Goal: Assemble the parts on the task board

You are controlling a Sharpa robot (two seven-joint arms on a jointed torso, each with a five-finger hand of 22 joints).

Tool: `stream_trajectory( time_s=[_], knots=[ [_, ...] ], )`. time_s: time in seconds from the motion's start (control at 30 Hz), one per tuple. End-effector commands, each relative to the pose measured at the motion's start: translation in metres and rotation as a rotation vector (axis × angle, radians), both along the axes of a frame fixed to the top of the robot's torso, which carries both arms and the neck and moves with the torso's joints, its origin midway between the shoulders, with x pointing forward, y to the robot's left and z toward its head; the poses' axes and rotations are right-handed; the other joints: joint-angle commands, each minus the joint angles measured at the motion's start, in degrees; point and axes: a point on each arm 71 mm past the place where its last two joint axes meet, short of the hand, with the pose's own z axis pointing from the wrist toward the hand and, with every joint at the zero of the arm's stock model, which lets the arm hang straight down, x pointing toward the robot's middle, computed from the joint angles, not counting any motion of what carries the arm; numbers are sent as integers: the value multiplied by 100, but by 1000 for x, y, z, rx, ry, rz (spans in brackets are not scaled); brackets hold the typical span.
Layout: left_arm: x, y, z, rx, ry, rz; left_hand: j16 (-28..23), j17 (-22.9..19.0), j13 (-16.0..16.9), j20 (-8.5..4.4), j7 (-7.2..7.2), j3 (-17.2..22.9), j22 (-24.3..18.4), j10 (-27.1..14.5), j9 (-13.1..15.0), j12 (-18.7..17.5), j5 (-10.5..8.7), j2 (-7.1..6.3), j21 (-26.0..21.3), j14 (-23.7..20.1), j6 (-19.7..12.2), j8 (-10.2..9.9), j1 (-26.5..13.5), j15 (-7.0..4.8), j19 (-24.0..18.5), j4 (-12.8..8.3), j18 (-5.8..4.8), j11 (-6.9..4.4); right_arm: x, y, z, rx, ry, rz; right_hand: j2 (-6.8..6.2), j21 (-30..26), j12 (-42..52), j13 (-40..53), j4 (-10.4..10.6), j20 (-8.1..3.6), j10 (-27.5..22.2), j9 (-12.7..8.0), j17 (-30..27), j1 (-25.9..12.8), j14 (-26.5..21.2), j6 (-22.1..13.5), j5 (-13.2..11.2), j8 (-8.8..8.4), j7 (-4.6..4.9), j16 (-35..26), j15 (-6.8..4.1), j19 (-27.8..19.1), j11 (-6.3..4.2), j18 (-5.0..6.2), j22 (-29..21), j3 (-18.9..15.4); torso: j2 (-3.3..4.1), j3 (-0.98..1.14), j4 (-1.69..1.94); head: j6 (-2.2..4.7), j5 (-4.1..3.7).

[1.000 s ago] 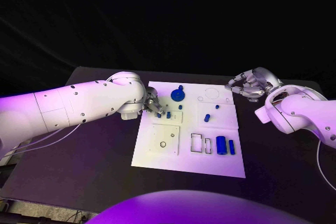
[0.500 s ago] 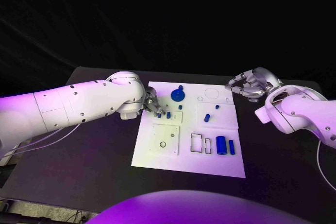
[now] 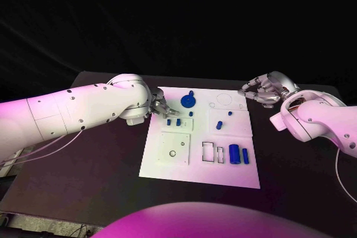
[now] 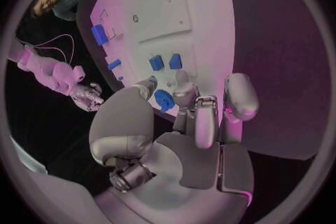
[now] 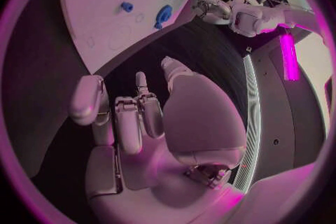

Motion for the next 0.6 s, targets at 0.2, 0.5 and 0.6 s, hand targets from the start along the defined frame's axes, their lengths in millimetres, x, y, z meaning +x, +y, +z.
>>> stream_trajectory(
  time_s=[0.2, 0.5, 0.6],
  knots=[
    [6, -3, 13, -210, -90, 37, -106, 1098, -449, 17, 108, -244, 728, -416, -38, -277, 70, 57, -537, 495, -436, -102, 107, 9, -193, -9, -4, 70, 0, 0, 1, 0, -12, 2, 7, -29, -23, 531, -1, -27, -30, 6, 876, -52, 448, -39, 27, 11, -15, -10, -28, 10, -23, 114, -5, 19, -3, 4, 11, 28, -6],
    [13, -31, 34, -384, -409, -229, -2200, -2404, -2243, 407, 639, 446, -248, -2464, -656, -1814, 787, -253, -3926, -1346, -1301, -714, 2708, 452, -1839, -158, 392, 590, 0, 2, 1, 4, -17, 6, 4, -95, -55, 498, -5, -26, -55, 6, 832, -49, 438, -45, 33, 9, -14, -28, -28, -18, -22, 128, -51, 19, 7, -9, 2, 121, -47],
    [12, -43, 40, -422, -547, -371, -2605, -3019, -3046, 503, 670, 1002, -308, -2234, -1203, -2695, 639, -483, -4163, -1728, -772, -1291, 3329, 509, -1944, -433, 434, 632, 0, 2, 1, 9, -20, 9, 3, -156, -83, 470, -12, -25, -78, 9, 798, -37, 429, -49, 42, 10, -14, -43, -27, -46, -21, 141, -92, 25, 5, -5, -5, 144, -56]
  ],
)
